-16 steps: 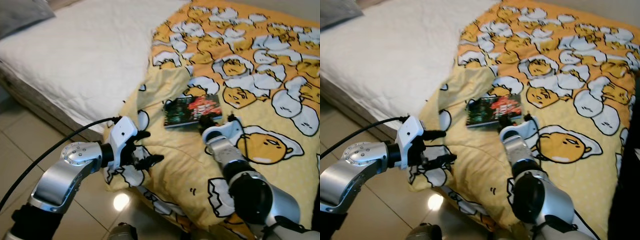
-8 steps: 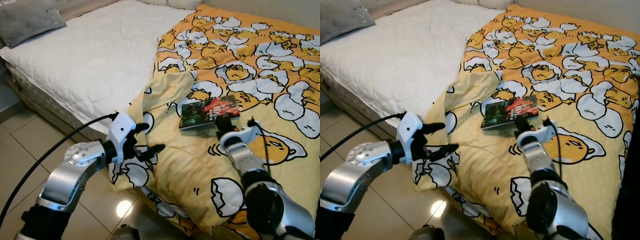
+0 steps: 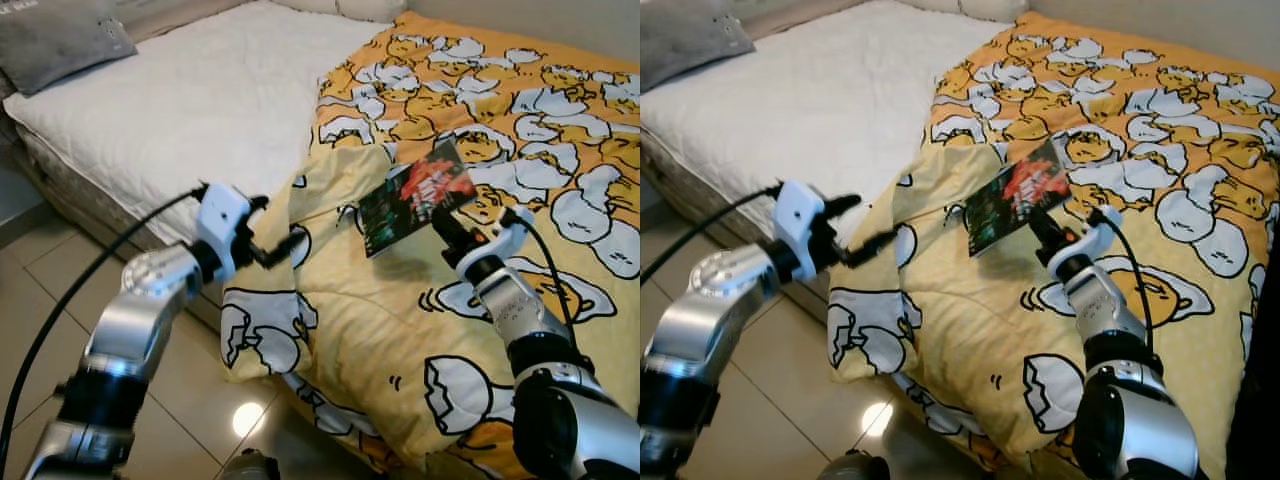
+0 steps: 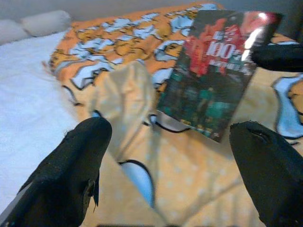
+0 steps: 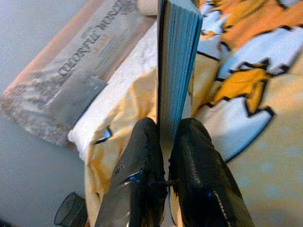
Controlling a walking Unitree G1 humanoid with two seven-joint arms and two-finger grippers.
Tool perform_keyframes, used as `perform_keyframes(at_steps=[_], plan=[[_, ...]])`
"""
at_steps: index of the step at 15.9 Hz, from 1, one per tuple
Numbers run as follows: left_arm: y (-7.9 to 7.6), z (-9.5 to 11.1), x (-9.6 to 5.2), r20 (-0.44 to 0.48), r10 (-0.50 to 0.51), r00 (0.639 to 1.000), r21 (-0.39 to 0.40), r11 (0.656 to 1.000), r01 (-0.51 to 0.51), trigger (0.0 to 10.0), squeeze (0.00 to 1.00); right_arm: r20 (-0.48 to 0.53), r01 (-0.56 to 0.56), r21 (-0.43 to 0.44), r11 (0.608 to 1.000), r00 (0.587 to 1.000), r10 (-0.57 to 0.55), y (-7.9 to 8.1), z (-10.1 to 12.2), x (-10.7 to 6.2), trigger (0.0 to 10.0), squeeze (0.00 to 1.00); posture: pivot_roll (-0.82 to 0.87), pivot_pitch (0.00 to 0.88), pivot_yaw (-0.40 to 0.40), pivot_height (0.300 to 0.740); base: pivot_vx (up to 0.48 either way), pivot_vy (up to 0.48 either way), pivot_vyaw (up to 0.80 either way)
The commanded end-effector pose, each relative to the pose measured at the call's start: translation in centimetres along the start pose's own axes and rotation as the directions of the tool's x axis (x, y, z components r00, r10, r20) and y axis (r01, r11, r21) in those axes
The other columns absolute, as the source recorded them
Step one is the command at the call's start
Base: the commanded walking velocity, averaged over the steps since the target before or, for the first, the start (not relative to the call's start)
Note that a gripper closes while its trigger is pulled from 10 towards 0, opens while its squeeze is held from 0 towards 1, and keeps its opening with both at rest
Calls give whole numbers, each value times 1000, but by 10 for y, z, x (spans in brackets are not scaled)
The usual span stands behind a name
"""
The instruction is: Clean up the room
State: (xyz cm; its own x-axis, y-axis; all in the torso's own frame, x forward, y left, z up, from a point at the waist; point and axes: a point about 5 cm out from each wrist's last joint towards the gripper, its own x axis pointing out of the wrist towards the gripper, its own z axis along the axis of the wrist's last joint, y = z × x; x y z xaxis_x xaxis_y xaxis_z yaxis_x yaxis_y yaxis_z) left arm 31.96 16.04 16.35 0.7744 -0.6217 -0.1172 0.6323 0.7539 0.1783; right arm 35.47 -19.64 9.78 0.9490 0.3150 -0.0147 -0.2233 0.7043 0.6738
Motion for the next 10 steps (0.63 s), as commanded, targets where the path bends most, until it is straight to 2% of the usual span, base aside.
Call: perform_keyframes(at_steps=[1, 5, 6, 8, 9, 10], plan=[[10, 3, 1, 11, 37, 999, 2, 999, -37, 10000, 1000, 63, -92, -79, 993, 993, 97, 16, 29, 9, 0, 0, -96, 0, 24, 740, 0, 0, 0], [21, 7, 10, 35, -23, 999, -114, 993, 27, 10000, 1000, 23, -201, -167, 965, 978, 208, 24, 42, 10, 0, 0, -105, 0, 40, 740, 0, 0, 0], [27, 12, 18, 48, -79, 996, -145, 986, 85, 10000, 1000, -41, -318, -203, 926, 948, 316, 31, 50, 8, 0, 0, -106, 0, 42, 740, 0, 0, 0], [31, 17, 24, 58, -131, 990, -165, 977, 139, 10000, 1000, -118, -427, -218, 878, 904, 410, 36, 54, 4, 0, 0, -105, 0, 41, 740, 0, 0, 0], [33, 22, 27, 84, -169, 982, -196, 963, 182, 10000, 1000, -178, -513, -206, 834, 857, 483, 40, 56, -2, 0, 0, -105, 0, 44, 740, 0, 0, 0], [34, 24, 29, 98, -188, 977, -217, 954, 206, 10000, 1000, -204, -549, -194, 813, 833, 514, 42, 56, -5, 0, 0, -107, 0, 45, 740, 0, 0, 0]])
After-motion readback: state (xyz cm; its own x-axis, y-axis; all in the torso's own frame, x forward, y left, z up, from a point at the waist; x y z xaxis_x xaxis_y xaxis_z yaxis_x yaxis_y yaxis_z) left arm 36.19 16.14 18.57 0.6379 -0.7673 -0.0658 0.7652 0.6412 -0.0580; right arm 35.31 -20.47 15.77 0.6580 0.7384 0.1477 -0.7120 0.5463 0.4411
